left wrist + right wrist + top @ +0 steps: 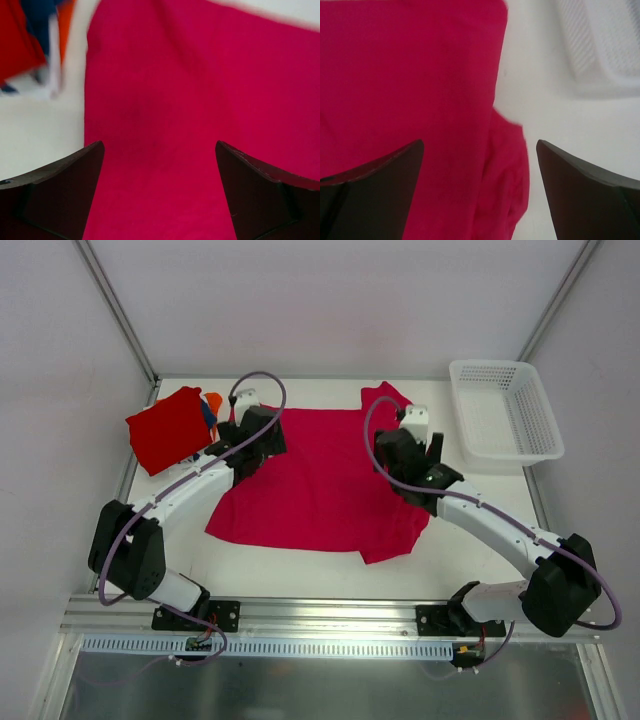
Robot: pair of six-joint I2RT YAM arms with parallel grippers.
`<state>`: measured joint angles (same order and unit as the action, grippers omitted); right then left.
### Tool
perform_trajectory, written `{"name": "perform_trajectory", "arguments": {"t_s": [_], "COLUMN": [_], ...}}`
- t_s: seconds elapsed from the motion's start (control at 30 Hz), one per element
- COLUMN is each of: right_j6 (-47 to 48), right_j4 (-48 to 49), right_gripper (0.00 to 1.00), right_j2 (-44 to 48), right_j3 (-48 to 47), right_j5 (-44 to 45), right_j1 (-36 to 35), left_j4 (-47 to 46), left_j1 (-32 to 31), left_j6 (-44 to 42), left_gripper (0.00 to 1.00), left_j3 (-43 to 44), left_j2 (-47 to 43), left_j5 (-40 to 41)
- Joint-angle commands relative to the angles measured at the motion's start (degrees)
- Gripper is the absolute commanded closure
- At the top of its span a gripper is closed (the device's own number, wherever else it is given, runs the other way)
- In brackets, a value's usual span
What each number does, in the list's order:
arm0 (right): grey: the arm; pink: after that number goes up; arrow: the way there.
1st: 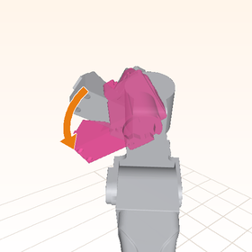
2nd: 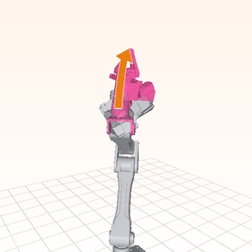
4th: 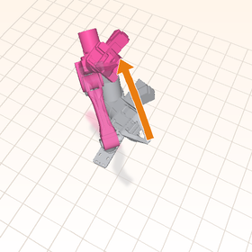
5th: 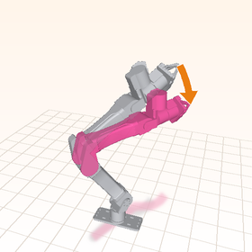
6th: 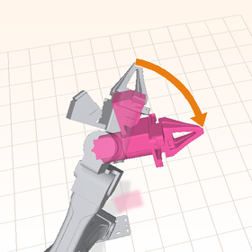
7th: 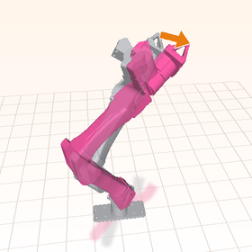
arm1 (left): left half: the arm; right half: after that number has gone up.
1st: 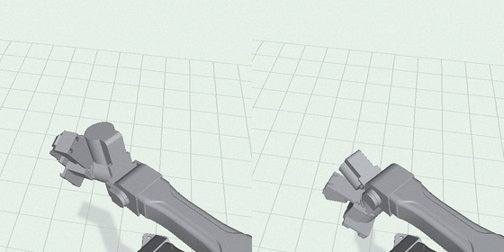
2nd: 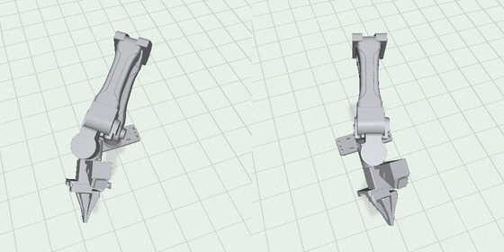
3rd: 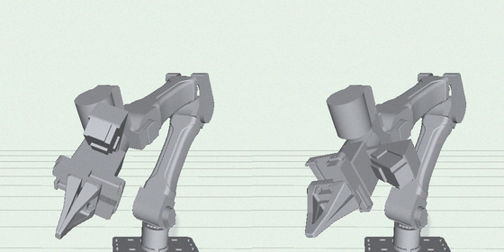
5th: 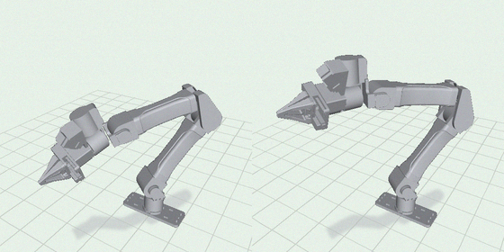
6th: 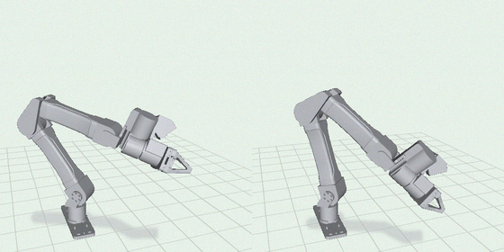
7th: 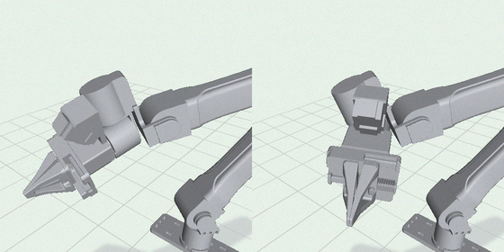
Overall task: Fold and stack the t-shirts
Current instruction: Flatten out the tshirt
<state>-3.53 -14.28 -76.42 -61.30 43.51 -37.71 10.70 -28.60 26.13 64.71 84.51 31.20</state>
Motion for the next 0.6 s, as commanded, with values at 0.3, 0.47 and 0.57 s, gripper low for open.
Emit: {"name": "perform_trajectory", "arguments": {"t_s": [0.3,0.47,0.57], "right_j6": [-25.83,-25.12,-24.77], "right_j4": [-6.55,-8.48,-6.46], "right_gripper": [0.02,0.01,0.01], "right_j2": [16.21,17.01,15.96], "right_j3": [31.41,30.98,31.06], "right_j5": [-9.93,-9.84,-11.25], "right_j1": [-0.08,5.63,6.69], "left_j4": [3.54,3.54,3.54], "left_j1": [-6.99,-7.7,-7.79], "left_j6": [8.06,8.06,8.23], "left_gripper": [0.07,0.08,0.08], "left_j3": [-15.92,-19.17,-20.67], "left_j2": [-4.87,-9.18,-10.85], "left_j5": [-5.45,-5.36,-4.66]}}
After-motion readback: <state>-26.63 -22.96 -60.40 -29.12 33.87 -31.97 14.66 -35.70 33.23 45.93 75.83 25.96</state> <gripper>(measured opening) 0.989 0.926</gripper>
